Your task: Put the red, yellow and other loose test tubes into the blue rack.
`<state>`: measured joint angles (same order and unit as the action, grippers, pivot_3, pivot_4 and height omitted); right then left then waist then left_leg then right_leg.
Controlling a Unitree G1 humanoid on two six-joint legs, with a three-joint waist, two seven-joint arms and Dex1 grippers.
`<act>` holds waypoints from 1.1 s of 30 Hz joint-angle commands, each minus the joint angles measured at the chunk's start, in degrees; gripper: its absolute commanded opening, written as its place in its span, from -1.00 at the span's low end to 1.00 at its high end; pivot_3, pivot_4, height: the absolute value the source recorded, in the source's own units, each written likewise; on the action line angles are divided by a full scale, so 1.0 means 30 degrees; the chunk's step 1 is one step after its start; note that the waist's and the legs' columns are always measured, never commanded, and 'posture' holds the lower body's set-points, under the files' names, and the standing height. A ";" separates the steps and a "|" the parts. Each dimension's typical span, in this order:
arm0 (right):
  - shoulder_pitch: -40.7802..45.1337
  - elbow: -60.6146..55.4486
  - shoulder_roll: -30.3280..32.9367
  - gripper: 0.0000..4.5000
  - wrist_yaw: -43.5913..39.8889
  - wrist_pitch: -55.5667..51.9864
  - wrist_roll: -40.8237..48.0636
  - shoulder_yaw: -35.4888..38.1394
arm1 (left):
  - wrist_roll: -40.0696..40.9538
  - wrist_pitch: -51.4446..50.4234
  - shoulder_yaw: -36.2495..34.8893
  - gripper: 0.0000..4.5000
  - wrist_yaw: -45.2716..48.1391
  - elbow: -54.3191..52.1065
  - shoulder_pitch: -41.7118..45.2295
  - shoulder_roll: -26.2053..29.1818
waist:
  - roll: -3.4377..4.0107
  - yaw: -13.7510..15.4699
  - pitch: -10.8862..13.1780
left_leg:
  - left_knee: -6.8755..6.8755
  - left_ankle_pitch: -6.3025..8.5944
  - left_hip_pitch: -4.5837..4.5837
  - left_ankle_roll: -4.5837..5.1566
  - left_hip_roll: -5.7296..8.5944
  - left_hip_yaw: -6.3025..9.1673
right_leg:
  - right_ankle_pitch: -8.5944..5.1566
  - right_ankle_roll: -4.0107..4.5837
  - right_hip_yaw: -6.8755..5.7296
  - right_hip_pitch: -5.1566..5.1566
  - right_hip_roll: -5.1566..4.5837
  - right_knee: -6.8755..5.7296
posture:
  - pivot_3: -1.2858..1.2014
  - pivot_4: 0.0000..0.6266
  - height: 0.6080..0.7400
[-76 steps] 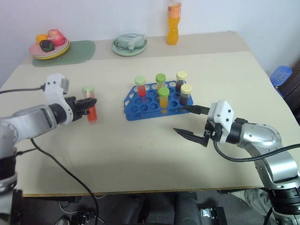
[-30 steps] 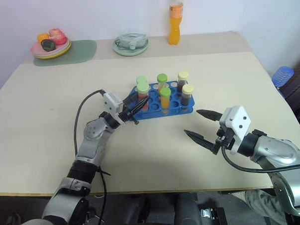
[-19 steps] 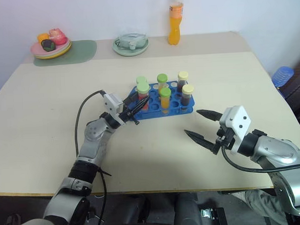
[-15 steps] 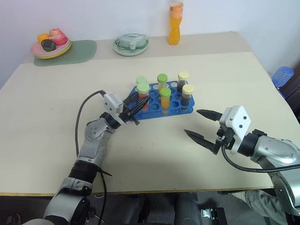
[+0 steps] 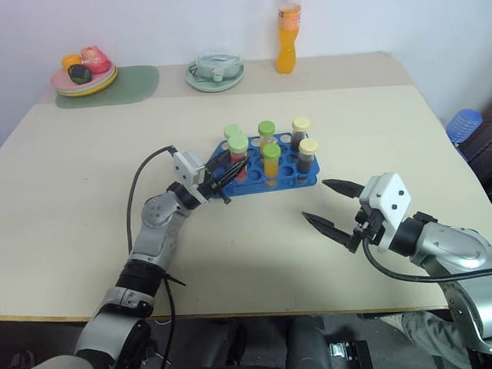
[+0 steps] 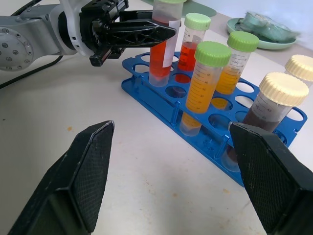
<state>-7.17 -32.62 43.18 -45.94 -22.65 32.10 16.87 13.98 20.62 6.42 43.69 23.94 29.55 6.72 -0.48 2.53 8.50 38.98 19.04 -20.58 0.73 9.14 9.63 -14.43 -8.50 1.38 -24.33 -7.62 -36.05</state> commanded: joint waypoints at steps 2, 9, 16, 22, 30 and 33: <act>0.0063 -0.0579 -0.0044 0.71 0.0005 0.0385 -0.0016 0.0182 | -0.0535 -0.0059 0.0192 -0.64 0.0006 0.0412 -0.0064 -0.0044 | 0.0000 0.0001 0.0000 | 0.0000 0.0000 0.0000 0.0000 0.0000 0.0000 | 0.0000 0.0000 0.0000 0.0000 0.0000 0.0001 | 0.03 -0.52 1.00; 0.0333 -0.0484 -0.0062 0.71 0.0063 0.0333 -0.0060 0.0001 | -0.0685 0.0151 -0.0380 -0.64 -0.0666 0.0922 0.0262 0.0104 | 0.0000 -0.0020 0.0000 | 0.0000 0.0000 0.0003 0.0000 0.0000 0.0000 | 0.0000 -0.0001 0.0000 0.0001 0.0001 0.0000 | 0.03 -0.52 1.00; 0.0501 -0.0435 -0.0099 0.71 0.0079 0.0302 -0.0079 -0.0134 | -0.0625 0.0179 -0.0381 -0.64 -0.0677 0.0782 0.0028 0.0292 | 0.0000 -0.0023 0.0000 | 0.0000 0.0000 0.0004 0.0000 -0.0001 0.0000 | 0.0000 0.0000 0.0000 0.0001 0.0003 0.0000 | 0.03 -0.52 1.00; 0.0425 -0.0424 -0.0151 0.71 0.0068 0.0366 -0.0100 -0.0179 | -0.0623 0.0127 -0.0189 -0.64 -0.0521 0.0468 -0.0311 0.0299 | 0.0000 -0.0027 0.0000 | -0.0003 0.0000 0.0007 0.0000 -0.0001 0.0000 | 0.0000 0.0000 0.0000 0.0001 0.0003 -0.0001 | 0.03 -0.52 1.00; 0.0133 -0.0307 -0.0251 0.71 -0.0033 0.0591 -0.0229 -0.0097 | -0.0343 -0.0221 0.0020 -0.64 0.0088 0.0048 -0.0470 0.0102 | -0.0006 -0.0034 0.0005 | -0.0006 0.0001 -0.0004 0.0001 -0.0001 0.0003 | -0.0001 -0.0001 0.0000 -0.0009 0.0006 0.0001 | 0.03 -0.52 1.00; 0.0032 -0.0372 -0.0281 0.71 0.0012 0.0636 -0.0255 -0.0091 | -0.0349 -0.0311 0.0007 -0.64 0.0120 0.0047 -0.0411 0.0053 | -0.0006 -0.0035 0.0005 | -0.0016 0.0005 -0.0008 0.0009 -0.0001 0.0002 | -0.0001 -0.0001 0.0000 -0.0013 0.0003 0.0013 | 0.03 -0.52 1.00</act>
<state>-6.81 -32.49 42.73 -45.93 -22.03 31.50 16.02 13.00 19.92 5.93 43.20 24.79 28.32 7.15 -0.50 2.43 8.51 38.92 19.05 -20.60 0.75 9.14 9.64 -14.43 -8.51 1.38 -24.37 -7.61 -36.00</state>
